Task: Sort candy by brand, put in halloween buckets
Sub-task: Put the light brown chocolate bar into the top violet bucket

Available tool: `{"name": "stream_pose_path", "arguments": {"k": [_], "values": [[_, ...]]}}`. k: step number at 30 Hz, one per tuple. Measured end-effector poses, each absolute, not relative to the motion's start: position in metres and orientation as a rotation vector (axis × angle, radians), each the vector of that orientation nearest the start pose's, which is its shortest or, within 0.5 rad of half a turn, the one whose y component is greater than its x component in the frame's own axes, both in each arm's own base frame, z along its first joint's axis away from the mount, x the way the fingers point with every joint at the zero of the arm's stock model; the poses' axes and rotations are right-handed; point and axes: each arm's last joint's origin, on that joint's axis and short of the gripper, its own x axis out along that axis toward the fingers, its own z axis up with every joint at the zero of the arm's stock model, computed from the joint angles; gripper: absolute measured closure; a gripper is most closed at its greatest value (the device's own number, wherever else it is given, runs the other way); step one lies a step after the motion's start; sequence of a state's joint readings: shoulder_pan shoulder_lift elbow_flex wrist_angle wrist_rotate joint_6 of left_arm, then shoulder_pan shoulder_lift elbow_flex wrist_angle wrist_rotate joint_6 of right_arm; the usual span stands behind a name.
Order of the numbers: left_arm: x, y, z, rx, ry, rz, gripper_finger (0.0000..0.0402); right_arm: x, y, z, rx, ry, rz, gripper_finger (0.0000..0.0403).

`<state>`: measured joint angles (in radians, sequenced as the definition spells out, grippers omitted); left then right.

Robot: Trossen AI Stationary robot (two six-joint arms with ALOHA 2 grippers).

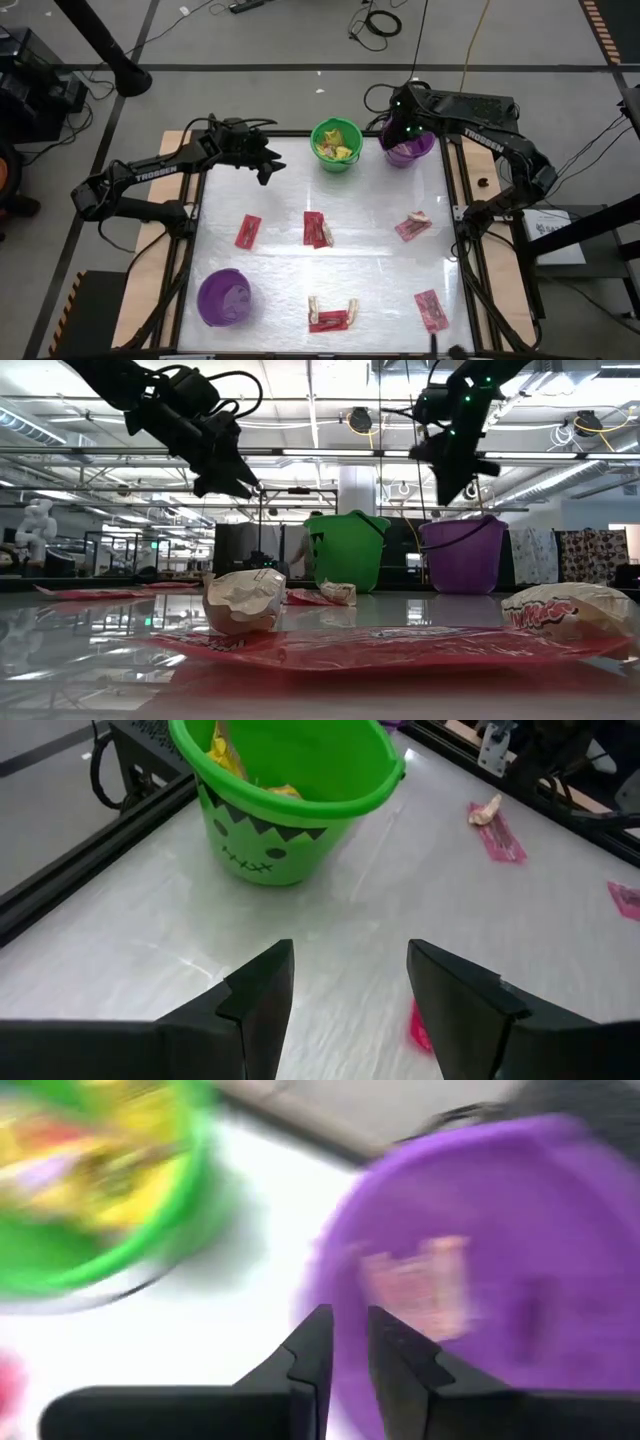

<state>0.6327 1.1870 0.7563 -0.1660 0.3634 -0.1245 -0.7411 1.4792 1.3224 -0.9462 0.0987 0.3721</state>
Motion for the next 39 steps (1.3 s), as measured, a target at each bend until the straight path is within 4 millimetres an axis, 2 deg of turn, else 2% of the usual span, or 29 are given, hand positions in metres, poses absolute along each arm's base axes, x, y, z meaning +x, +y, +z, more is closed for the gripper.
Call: {"name": "stream_pose_path", "arguments": {"k": [5,10,15,20,25,29,35,39], "values": [[0.207,0.139,0.249,-0.388,0.490,0.292,0.0198,0.240,-0.171,0.303,0.687,0.923,-0.640,0.0350],[0.207,0.139,0.250,-0.384,0.485,0.292,0.0198,0.264,-0.125,0.310,0.671,0.911,-0.496,0.0358],[0.207,0.139,0.249,-0.357,0.493,0.284,0.0198,0.287,-0.070,0.319,0.672,0.858,-0.360,0.0367],[0.207,0.139,0.249,-0.335,0.496,0.277,0.0198,0.307,-0.003,0.318,0.615,0.856,-0.159,0.0373],[0.207,0.137,0.249,-0.299,0.496,0.224,0.0198,0.316,0.063,0.297,0.550,0.981,-0.005,0.0376],[0.207,0.137,0.248,-0.252,0.506,0.199,0.0198,0.326,0.105,0.276,0.478,1.019,0.101,0.0376],[0.209,0.135,0.248,-0.229,0.509,0.180,0.0198,0.347,0.146,0.236,0.511,1.042,0.142,0.0376],[0.211,0.132,0.248,-0.232,0.509,0.147,0.0198,0.348,0.165,0.209,0.573,1.147,0.130,0.0375]]}}
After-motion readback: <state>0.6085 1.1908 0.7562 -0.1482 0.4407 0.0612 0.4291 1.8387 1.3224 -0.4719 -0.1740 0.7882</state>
